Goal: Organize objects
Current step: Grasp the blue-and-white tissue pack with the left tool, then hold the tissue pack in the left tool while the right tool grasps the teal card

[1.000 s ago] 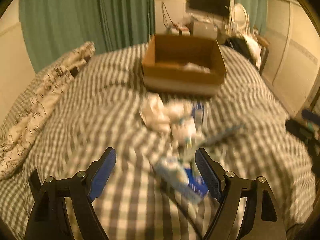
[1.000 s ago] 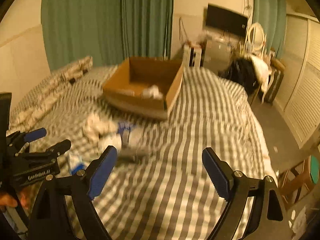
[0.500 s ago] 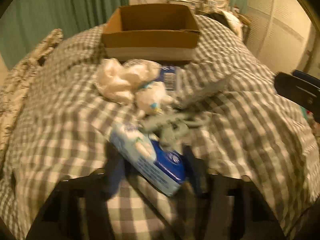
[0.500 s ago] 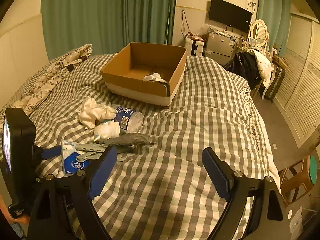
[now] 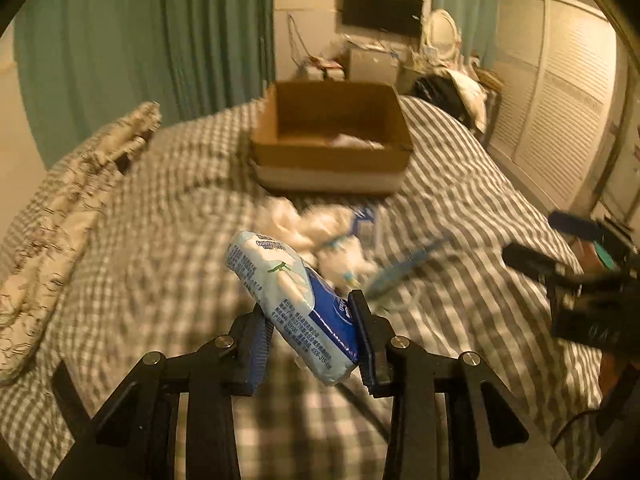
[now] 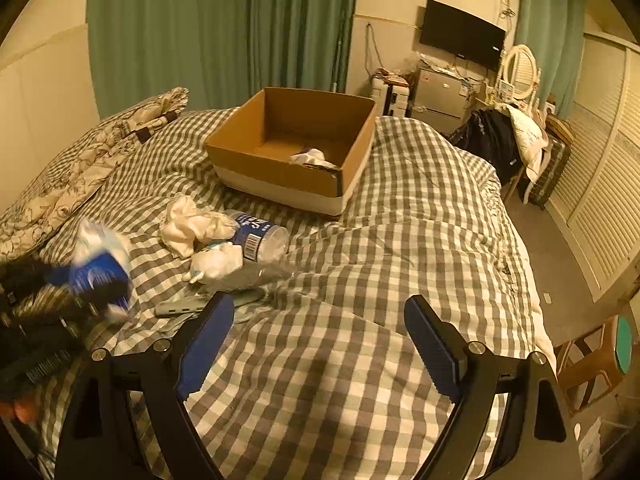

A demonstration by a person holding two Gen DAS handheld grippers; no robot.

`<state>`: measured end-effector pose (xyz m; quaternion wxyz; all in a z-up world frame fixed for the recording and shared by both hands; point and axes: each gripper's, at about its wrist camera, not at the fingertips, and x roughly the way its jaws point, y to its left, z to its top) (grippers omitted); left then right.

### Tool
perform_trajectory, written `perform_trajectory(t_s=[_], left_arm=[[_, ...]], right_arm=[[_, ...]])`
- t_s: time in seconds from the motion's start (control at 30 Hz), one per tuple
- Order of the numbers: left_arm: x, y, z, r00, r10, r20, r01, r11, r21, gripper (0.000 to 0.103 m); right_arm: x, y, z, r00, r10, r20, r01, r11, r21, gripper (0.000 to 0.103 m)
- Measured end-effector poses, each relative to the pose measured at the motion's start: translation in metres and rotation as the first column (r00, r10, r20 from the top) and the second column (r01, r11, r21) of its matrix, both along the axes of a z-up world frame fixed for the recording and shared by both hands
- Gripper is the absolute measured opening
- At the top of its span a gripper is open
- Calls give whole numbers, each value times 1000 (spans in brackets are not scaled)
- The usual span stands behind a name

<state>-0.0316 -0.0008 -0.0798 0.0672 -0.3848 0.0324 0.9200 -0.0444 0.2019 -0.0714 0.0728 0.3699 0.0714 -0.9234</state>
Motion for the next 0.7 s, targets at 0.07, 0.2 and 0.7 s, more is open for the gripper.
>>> perform_trajectory(t_s=[0.07, 0.2, 0.7], left_arm=[[-3, -4, 2, 1000, 12, -2, -12, 1000, -3, 37], [-14, -10, -3, 1000, 26, 18, -26, 1000, 12, 37], [-41, -29, -21, 997, 66, 37, -66, 998, 17, 37]], right_arm=[[-2, -4, -1, 1000, 21, 0, -21, 1000, 12, 87], [-13, -15, -10, 997, 74, 35, -76, 996, 44, 87], [-63, -46, -41, 970, -82, 230, 116, 984, -138, 87]])
